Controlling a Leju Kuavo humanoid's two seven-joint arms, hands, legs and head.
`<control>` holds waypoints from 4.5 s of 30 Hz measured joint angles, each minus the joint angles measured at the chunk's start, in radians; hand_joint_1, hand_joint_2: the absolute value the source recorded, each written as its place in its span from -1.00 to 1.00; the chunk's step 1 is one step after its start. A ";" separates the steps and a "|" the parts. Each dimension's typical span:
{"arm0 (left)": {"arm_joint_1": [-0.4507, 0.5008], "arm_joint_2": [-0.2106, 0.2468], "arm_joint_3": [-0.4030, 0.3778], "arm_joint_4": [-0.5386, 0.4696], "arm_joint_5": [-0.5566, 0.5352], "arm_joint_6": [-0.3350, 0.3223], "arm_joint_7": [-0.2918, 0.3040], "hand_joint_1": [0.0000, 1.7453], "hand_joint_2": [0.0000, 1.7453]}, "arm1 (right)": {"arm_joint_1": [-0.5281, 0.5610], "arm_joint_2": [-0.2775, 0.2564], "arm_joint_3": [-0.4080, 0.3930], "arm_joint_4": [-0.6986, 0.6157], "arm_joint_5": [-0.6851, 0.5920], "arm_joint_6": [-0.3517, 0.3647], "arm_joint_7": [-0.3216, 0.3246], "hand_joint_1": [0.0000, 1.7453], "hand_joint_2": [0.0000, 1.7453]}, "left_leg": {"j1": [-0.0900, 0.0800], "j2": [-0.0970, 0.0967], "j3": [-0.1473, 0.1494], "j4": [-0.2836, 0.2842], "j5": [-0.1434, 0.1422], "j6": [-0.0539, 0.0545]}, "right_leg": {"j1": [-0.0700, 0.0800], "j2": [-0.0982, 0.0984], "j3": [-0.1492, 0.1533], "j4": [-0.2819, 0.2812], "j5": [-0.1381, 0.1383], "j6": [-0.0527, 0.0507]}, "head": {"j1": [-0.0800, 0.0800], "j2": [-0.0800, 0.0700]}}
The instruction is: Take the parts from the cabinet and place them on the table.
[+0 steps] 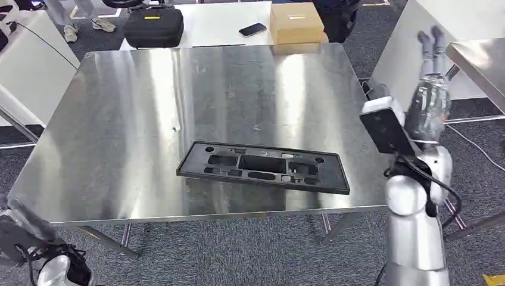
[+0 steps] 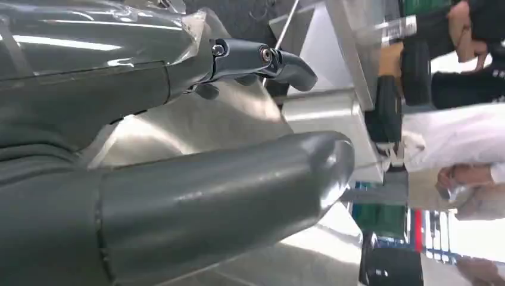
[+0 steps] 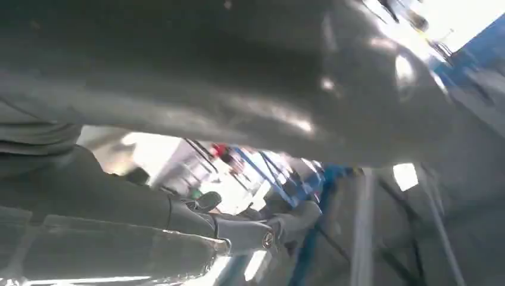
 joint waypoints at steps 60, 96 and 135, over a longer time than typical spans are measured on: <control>0.312 -0.299 0.528 -0.485 -0.013 -0.147 0.107 -1.00 -1.00 | 0.875 0.078 -0.270 -0.617 -0.872 -0.265 -0.557 -1.00 -1.00 | -0.006 0.011 -0.022 0.014 0.024 0.038 | 0.004 0.004 0.116 0.131 -0.140 0.024 | 0.010 0.000; 0.097 -0.193 0.684 0.604 -0.701 -0.003 -0.037 -1.00 -1.00 | 0.439 0.173 -0.697 1.320 -0.509 -0.219 0.014 -1.00 -1.00 | 0.006 0.004 -0.070 0.016 0.101 -0.009 | 0.024 -0.002 0.192 -0.023 -0.145 -0.027 | 0.004 0.000; 0.054 -0.084 0.511 1.171 -0.995 0.163 0.201 -1.00 -1.00 | 0.352 0.122 -0.364 1.573 -0.230 -0.178 0.012 -1.00 -1.00 | 0.021 -0.001 -0.080 0.254 -0.080 -0.031 | 0.013 -0.012 0.134 -0.014 -0.098 -0.052 | -0.003 0.000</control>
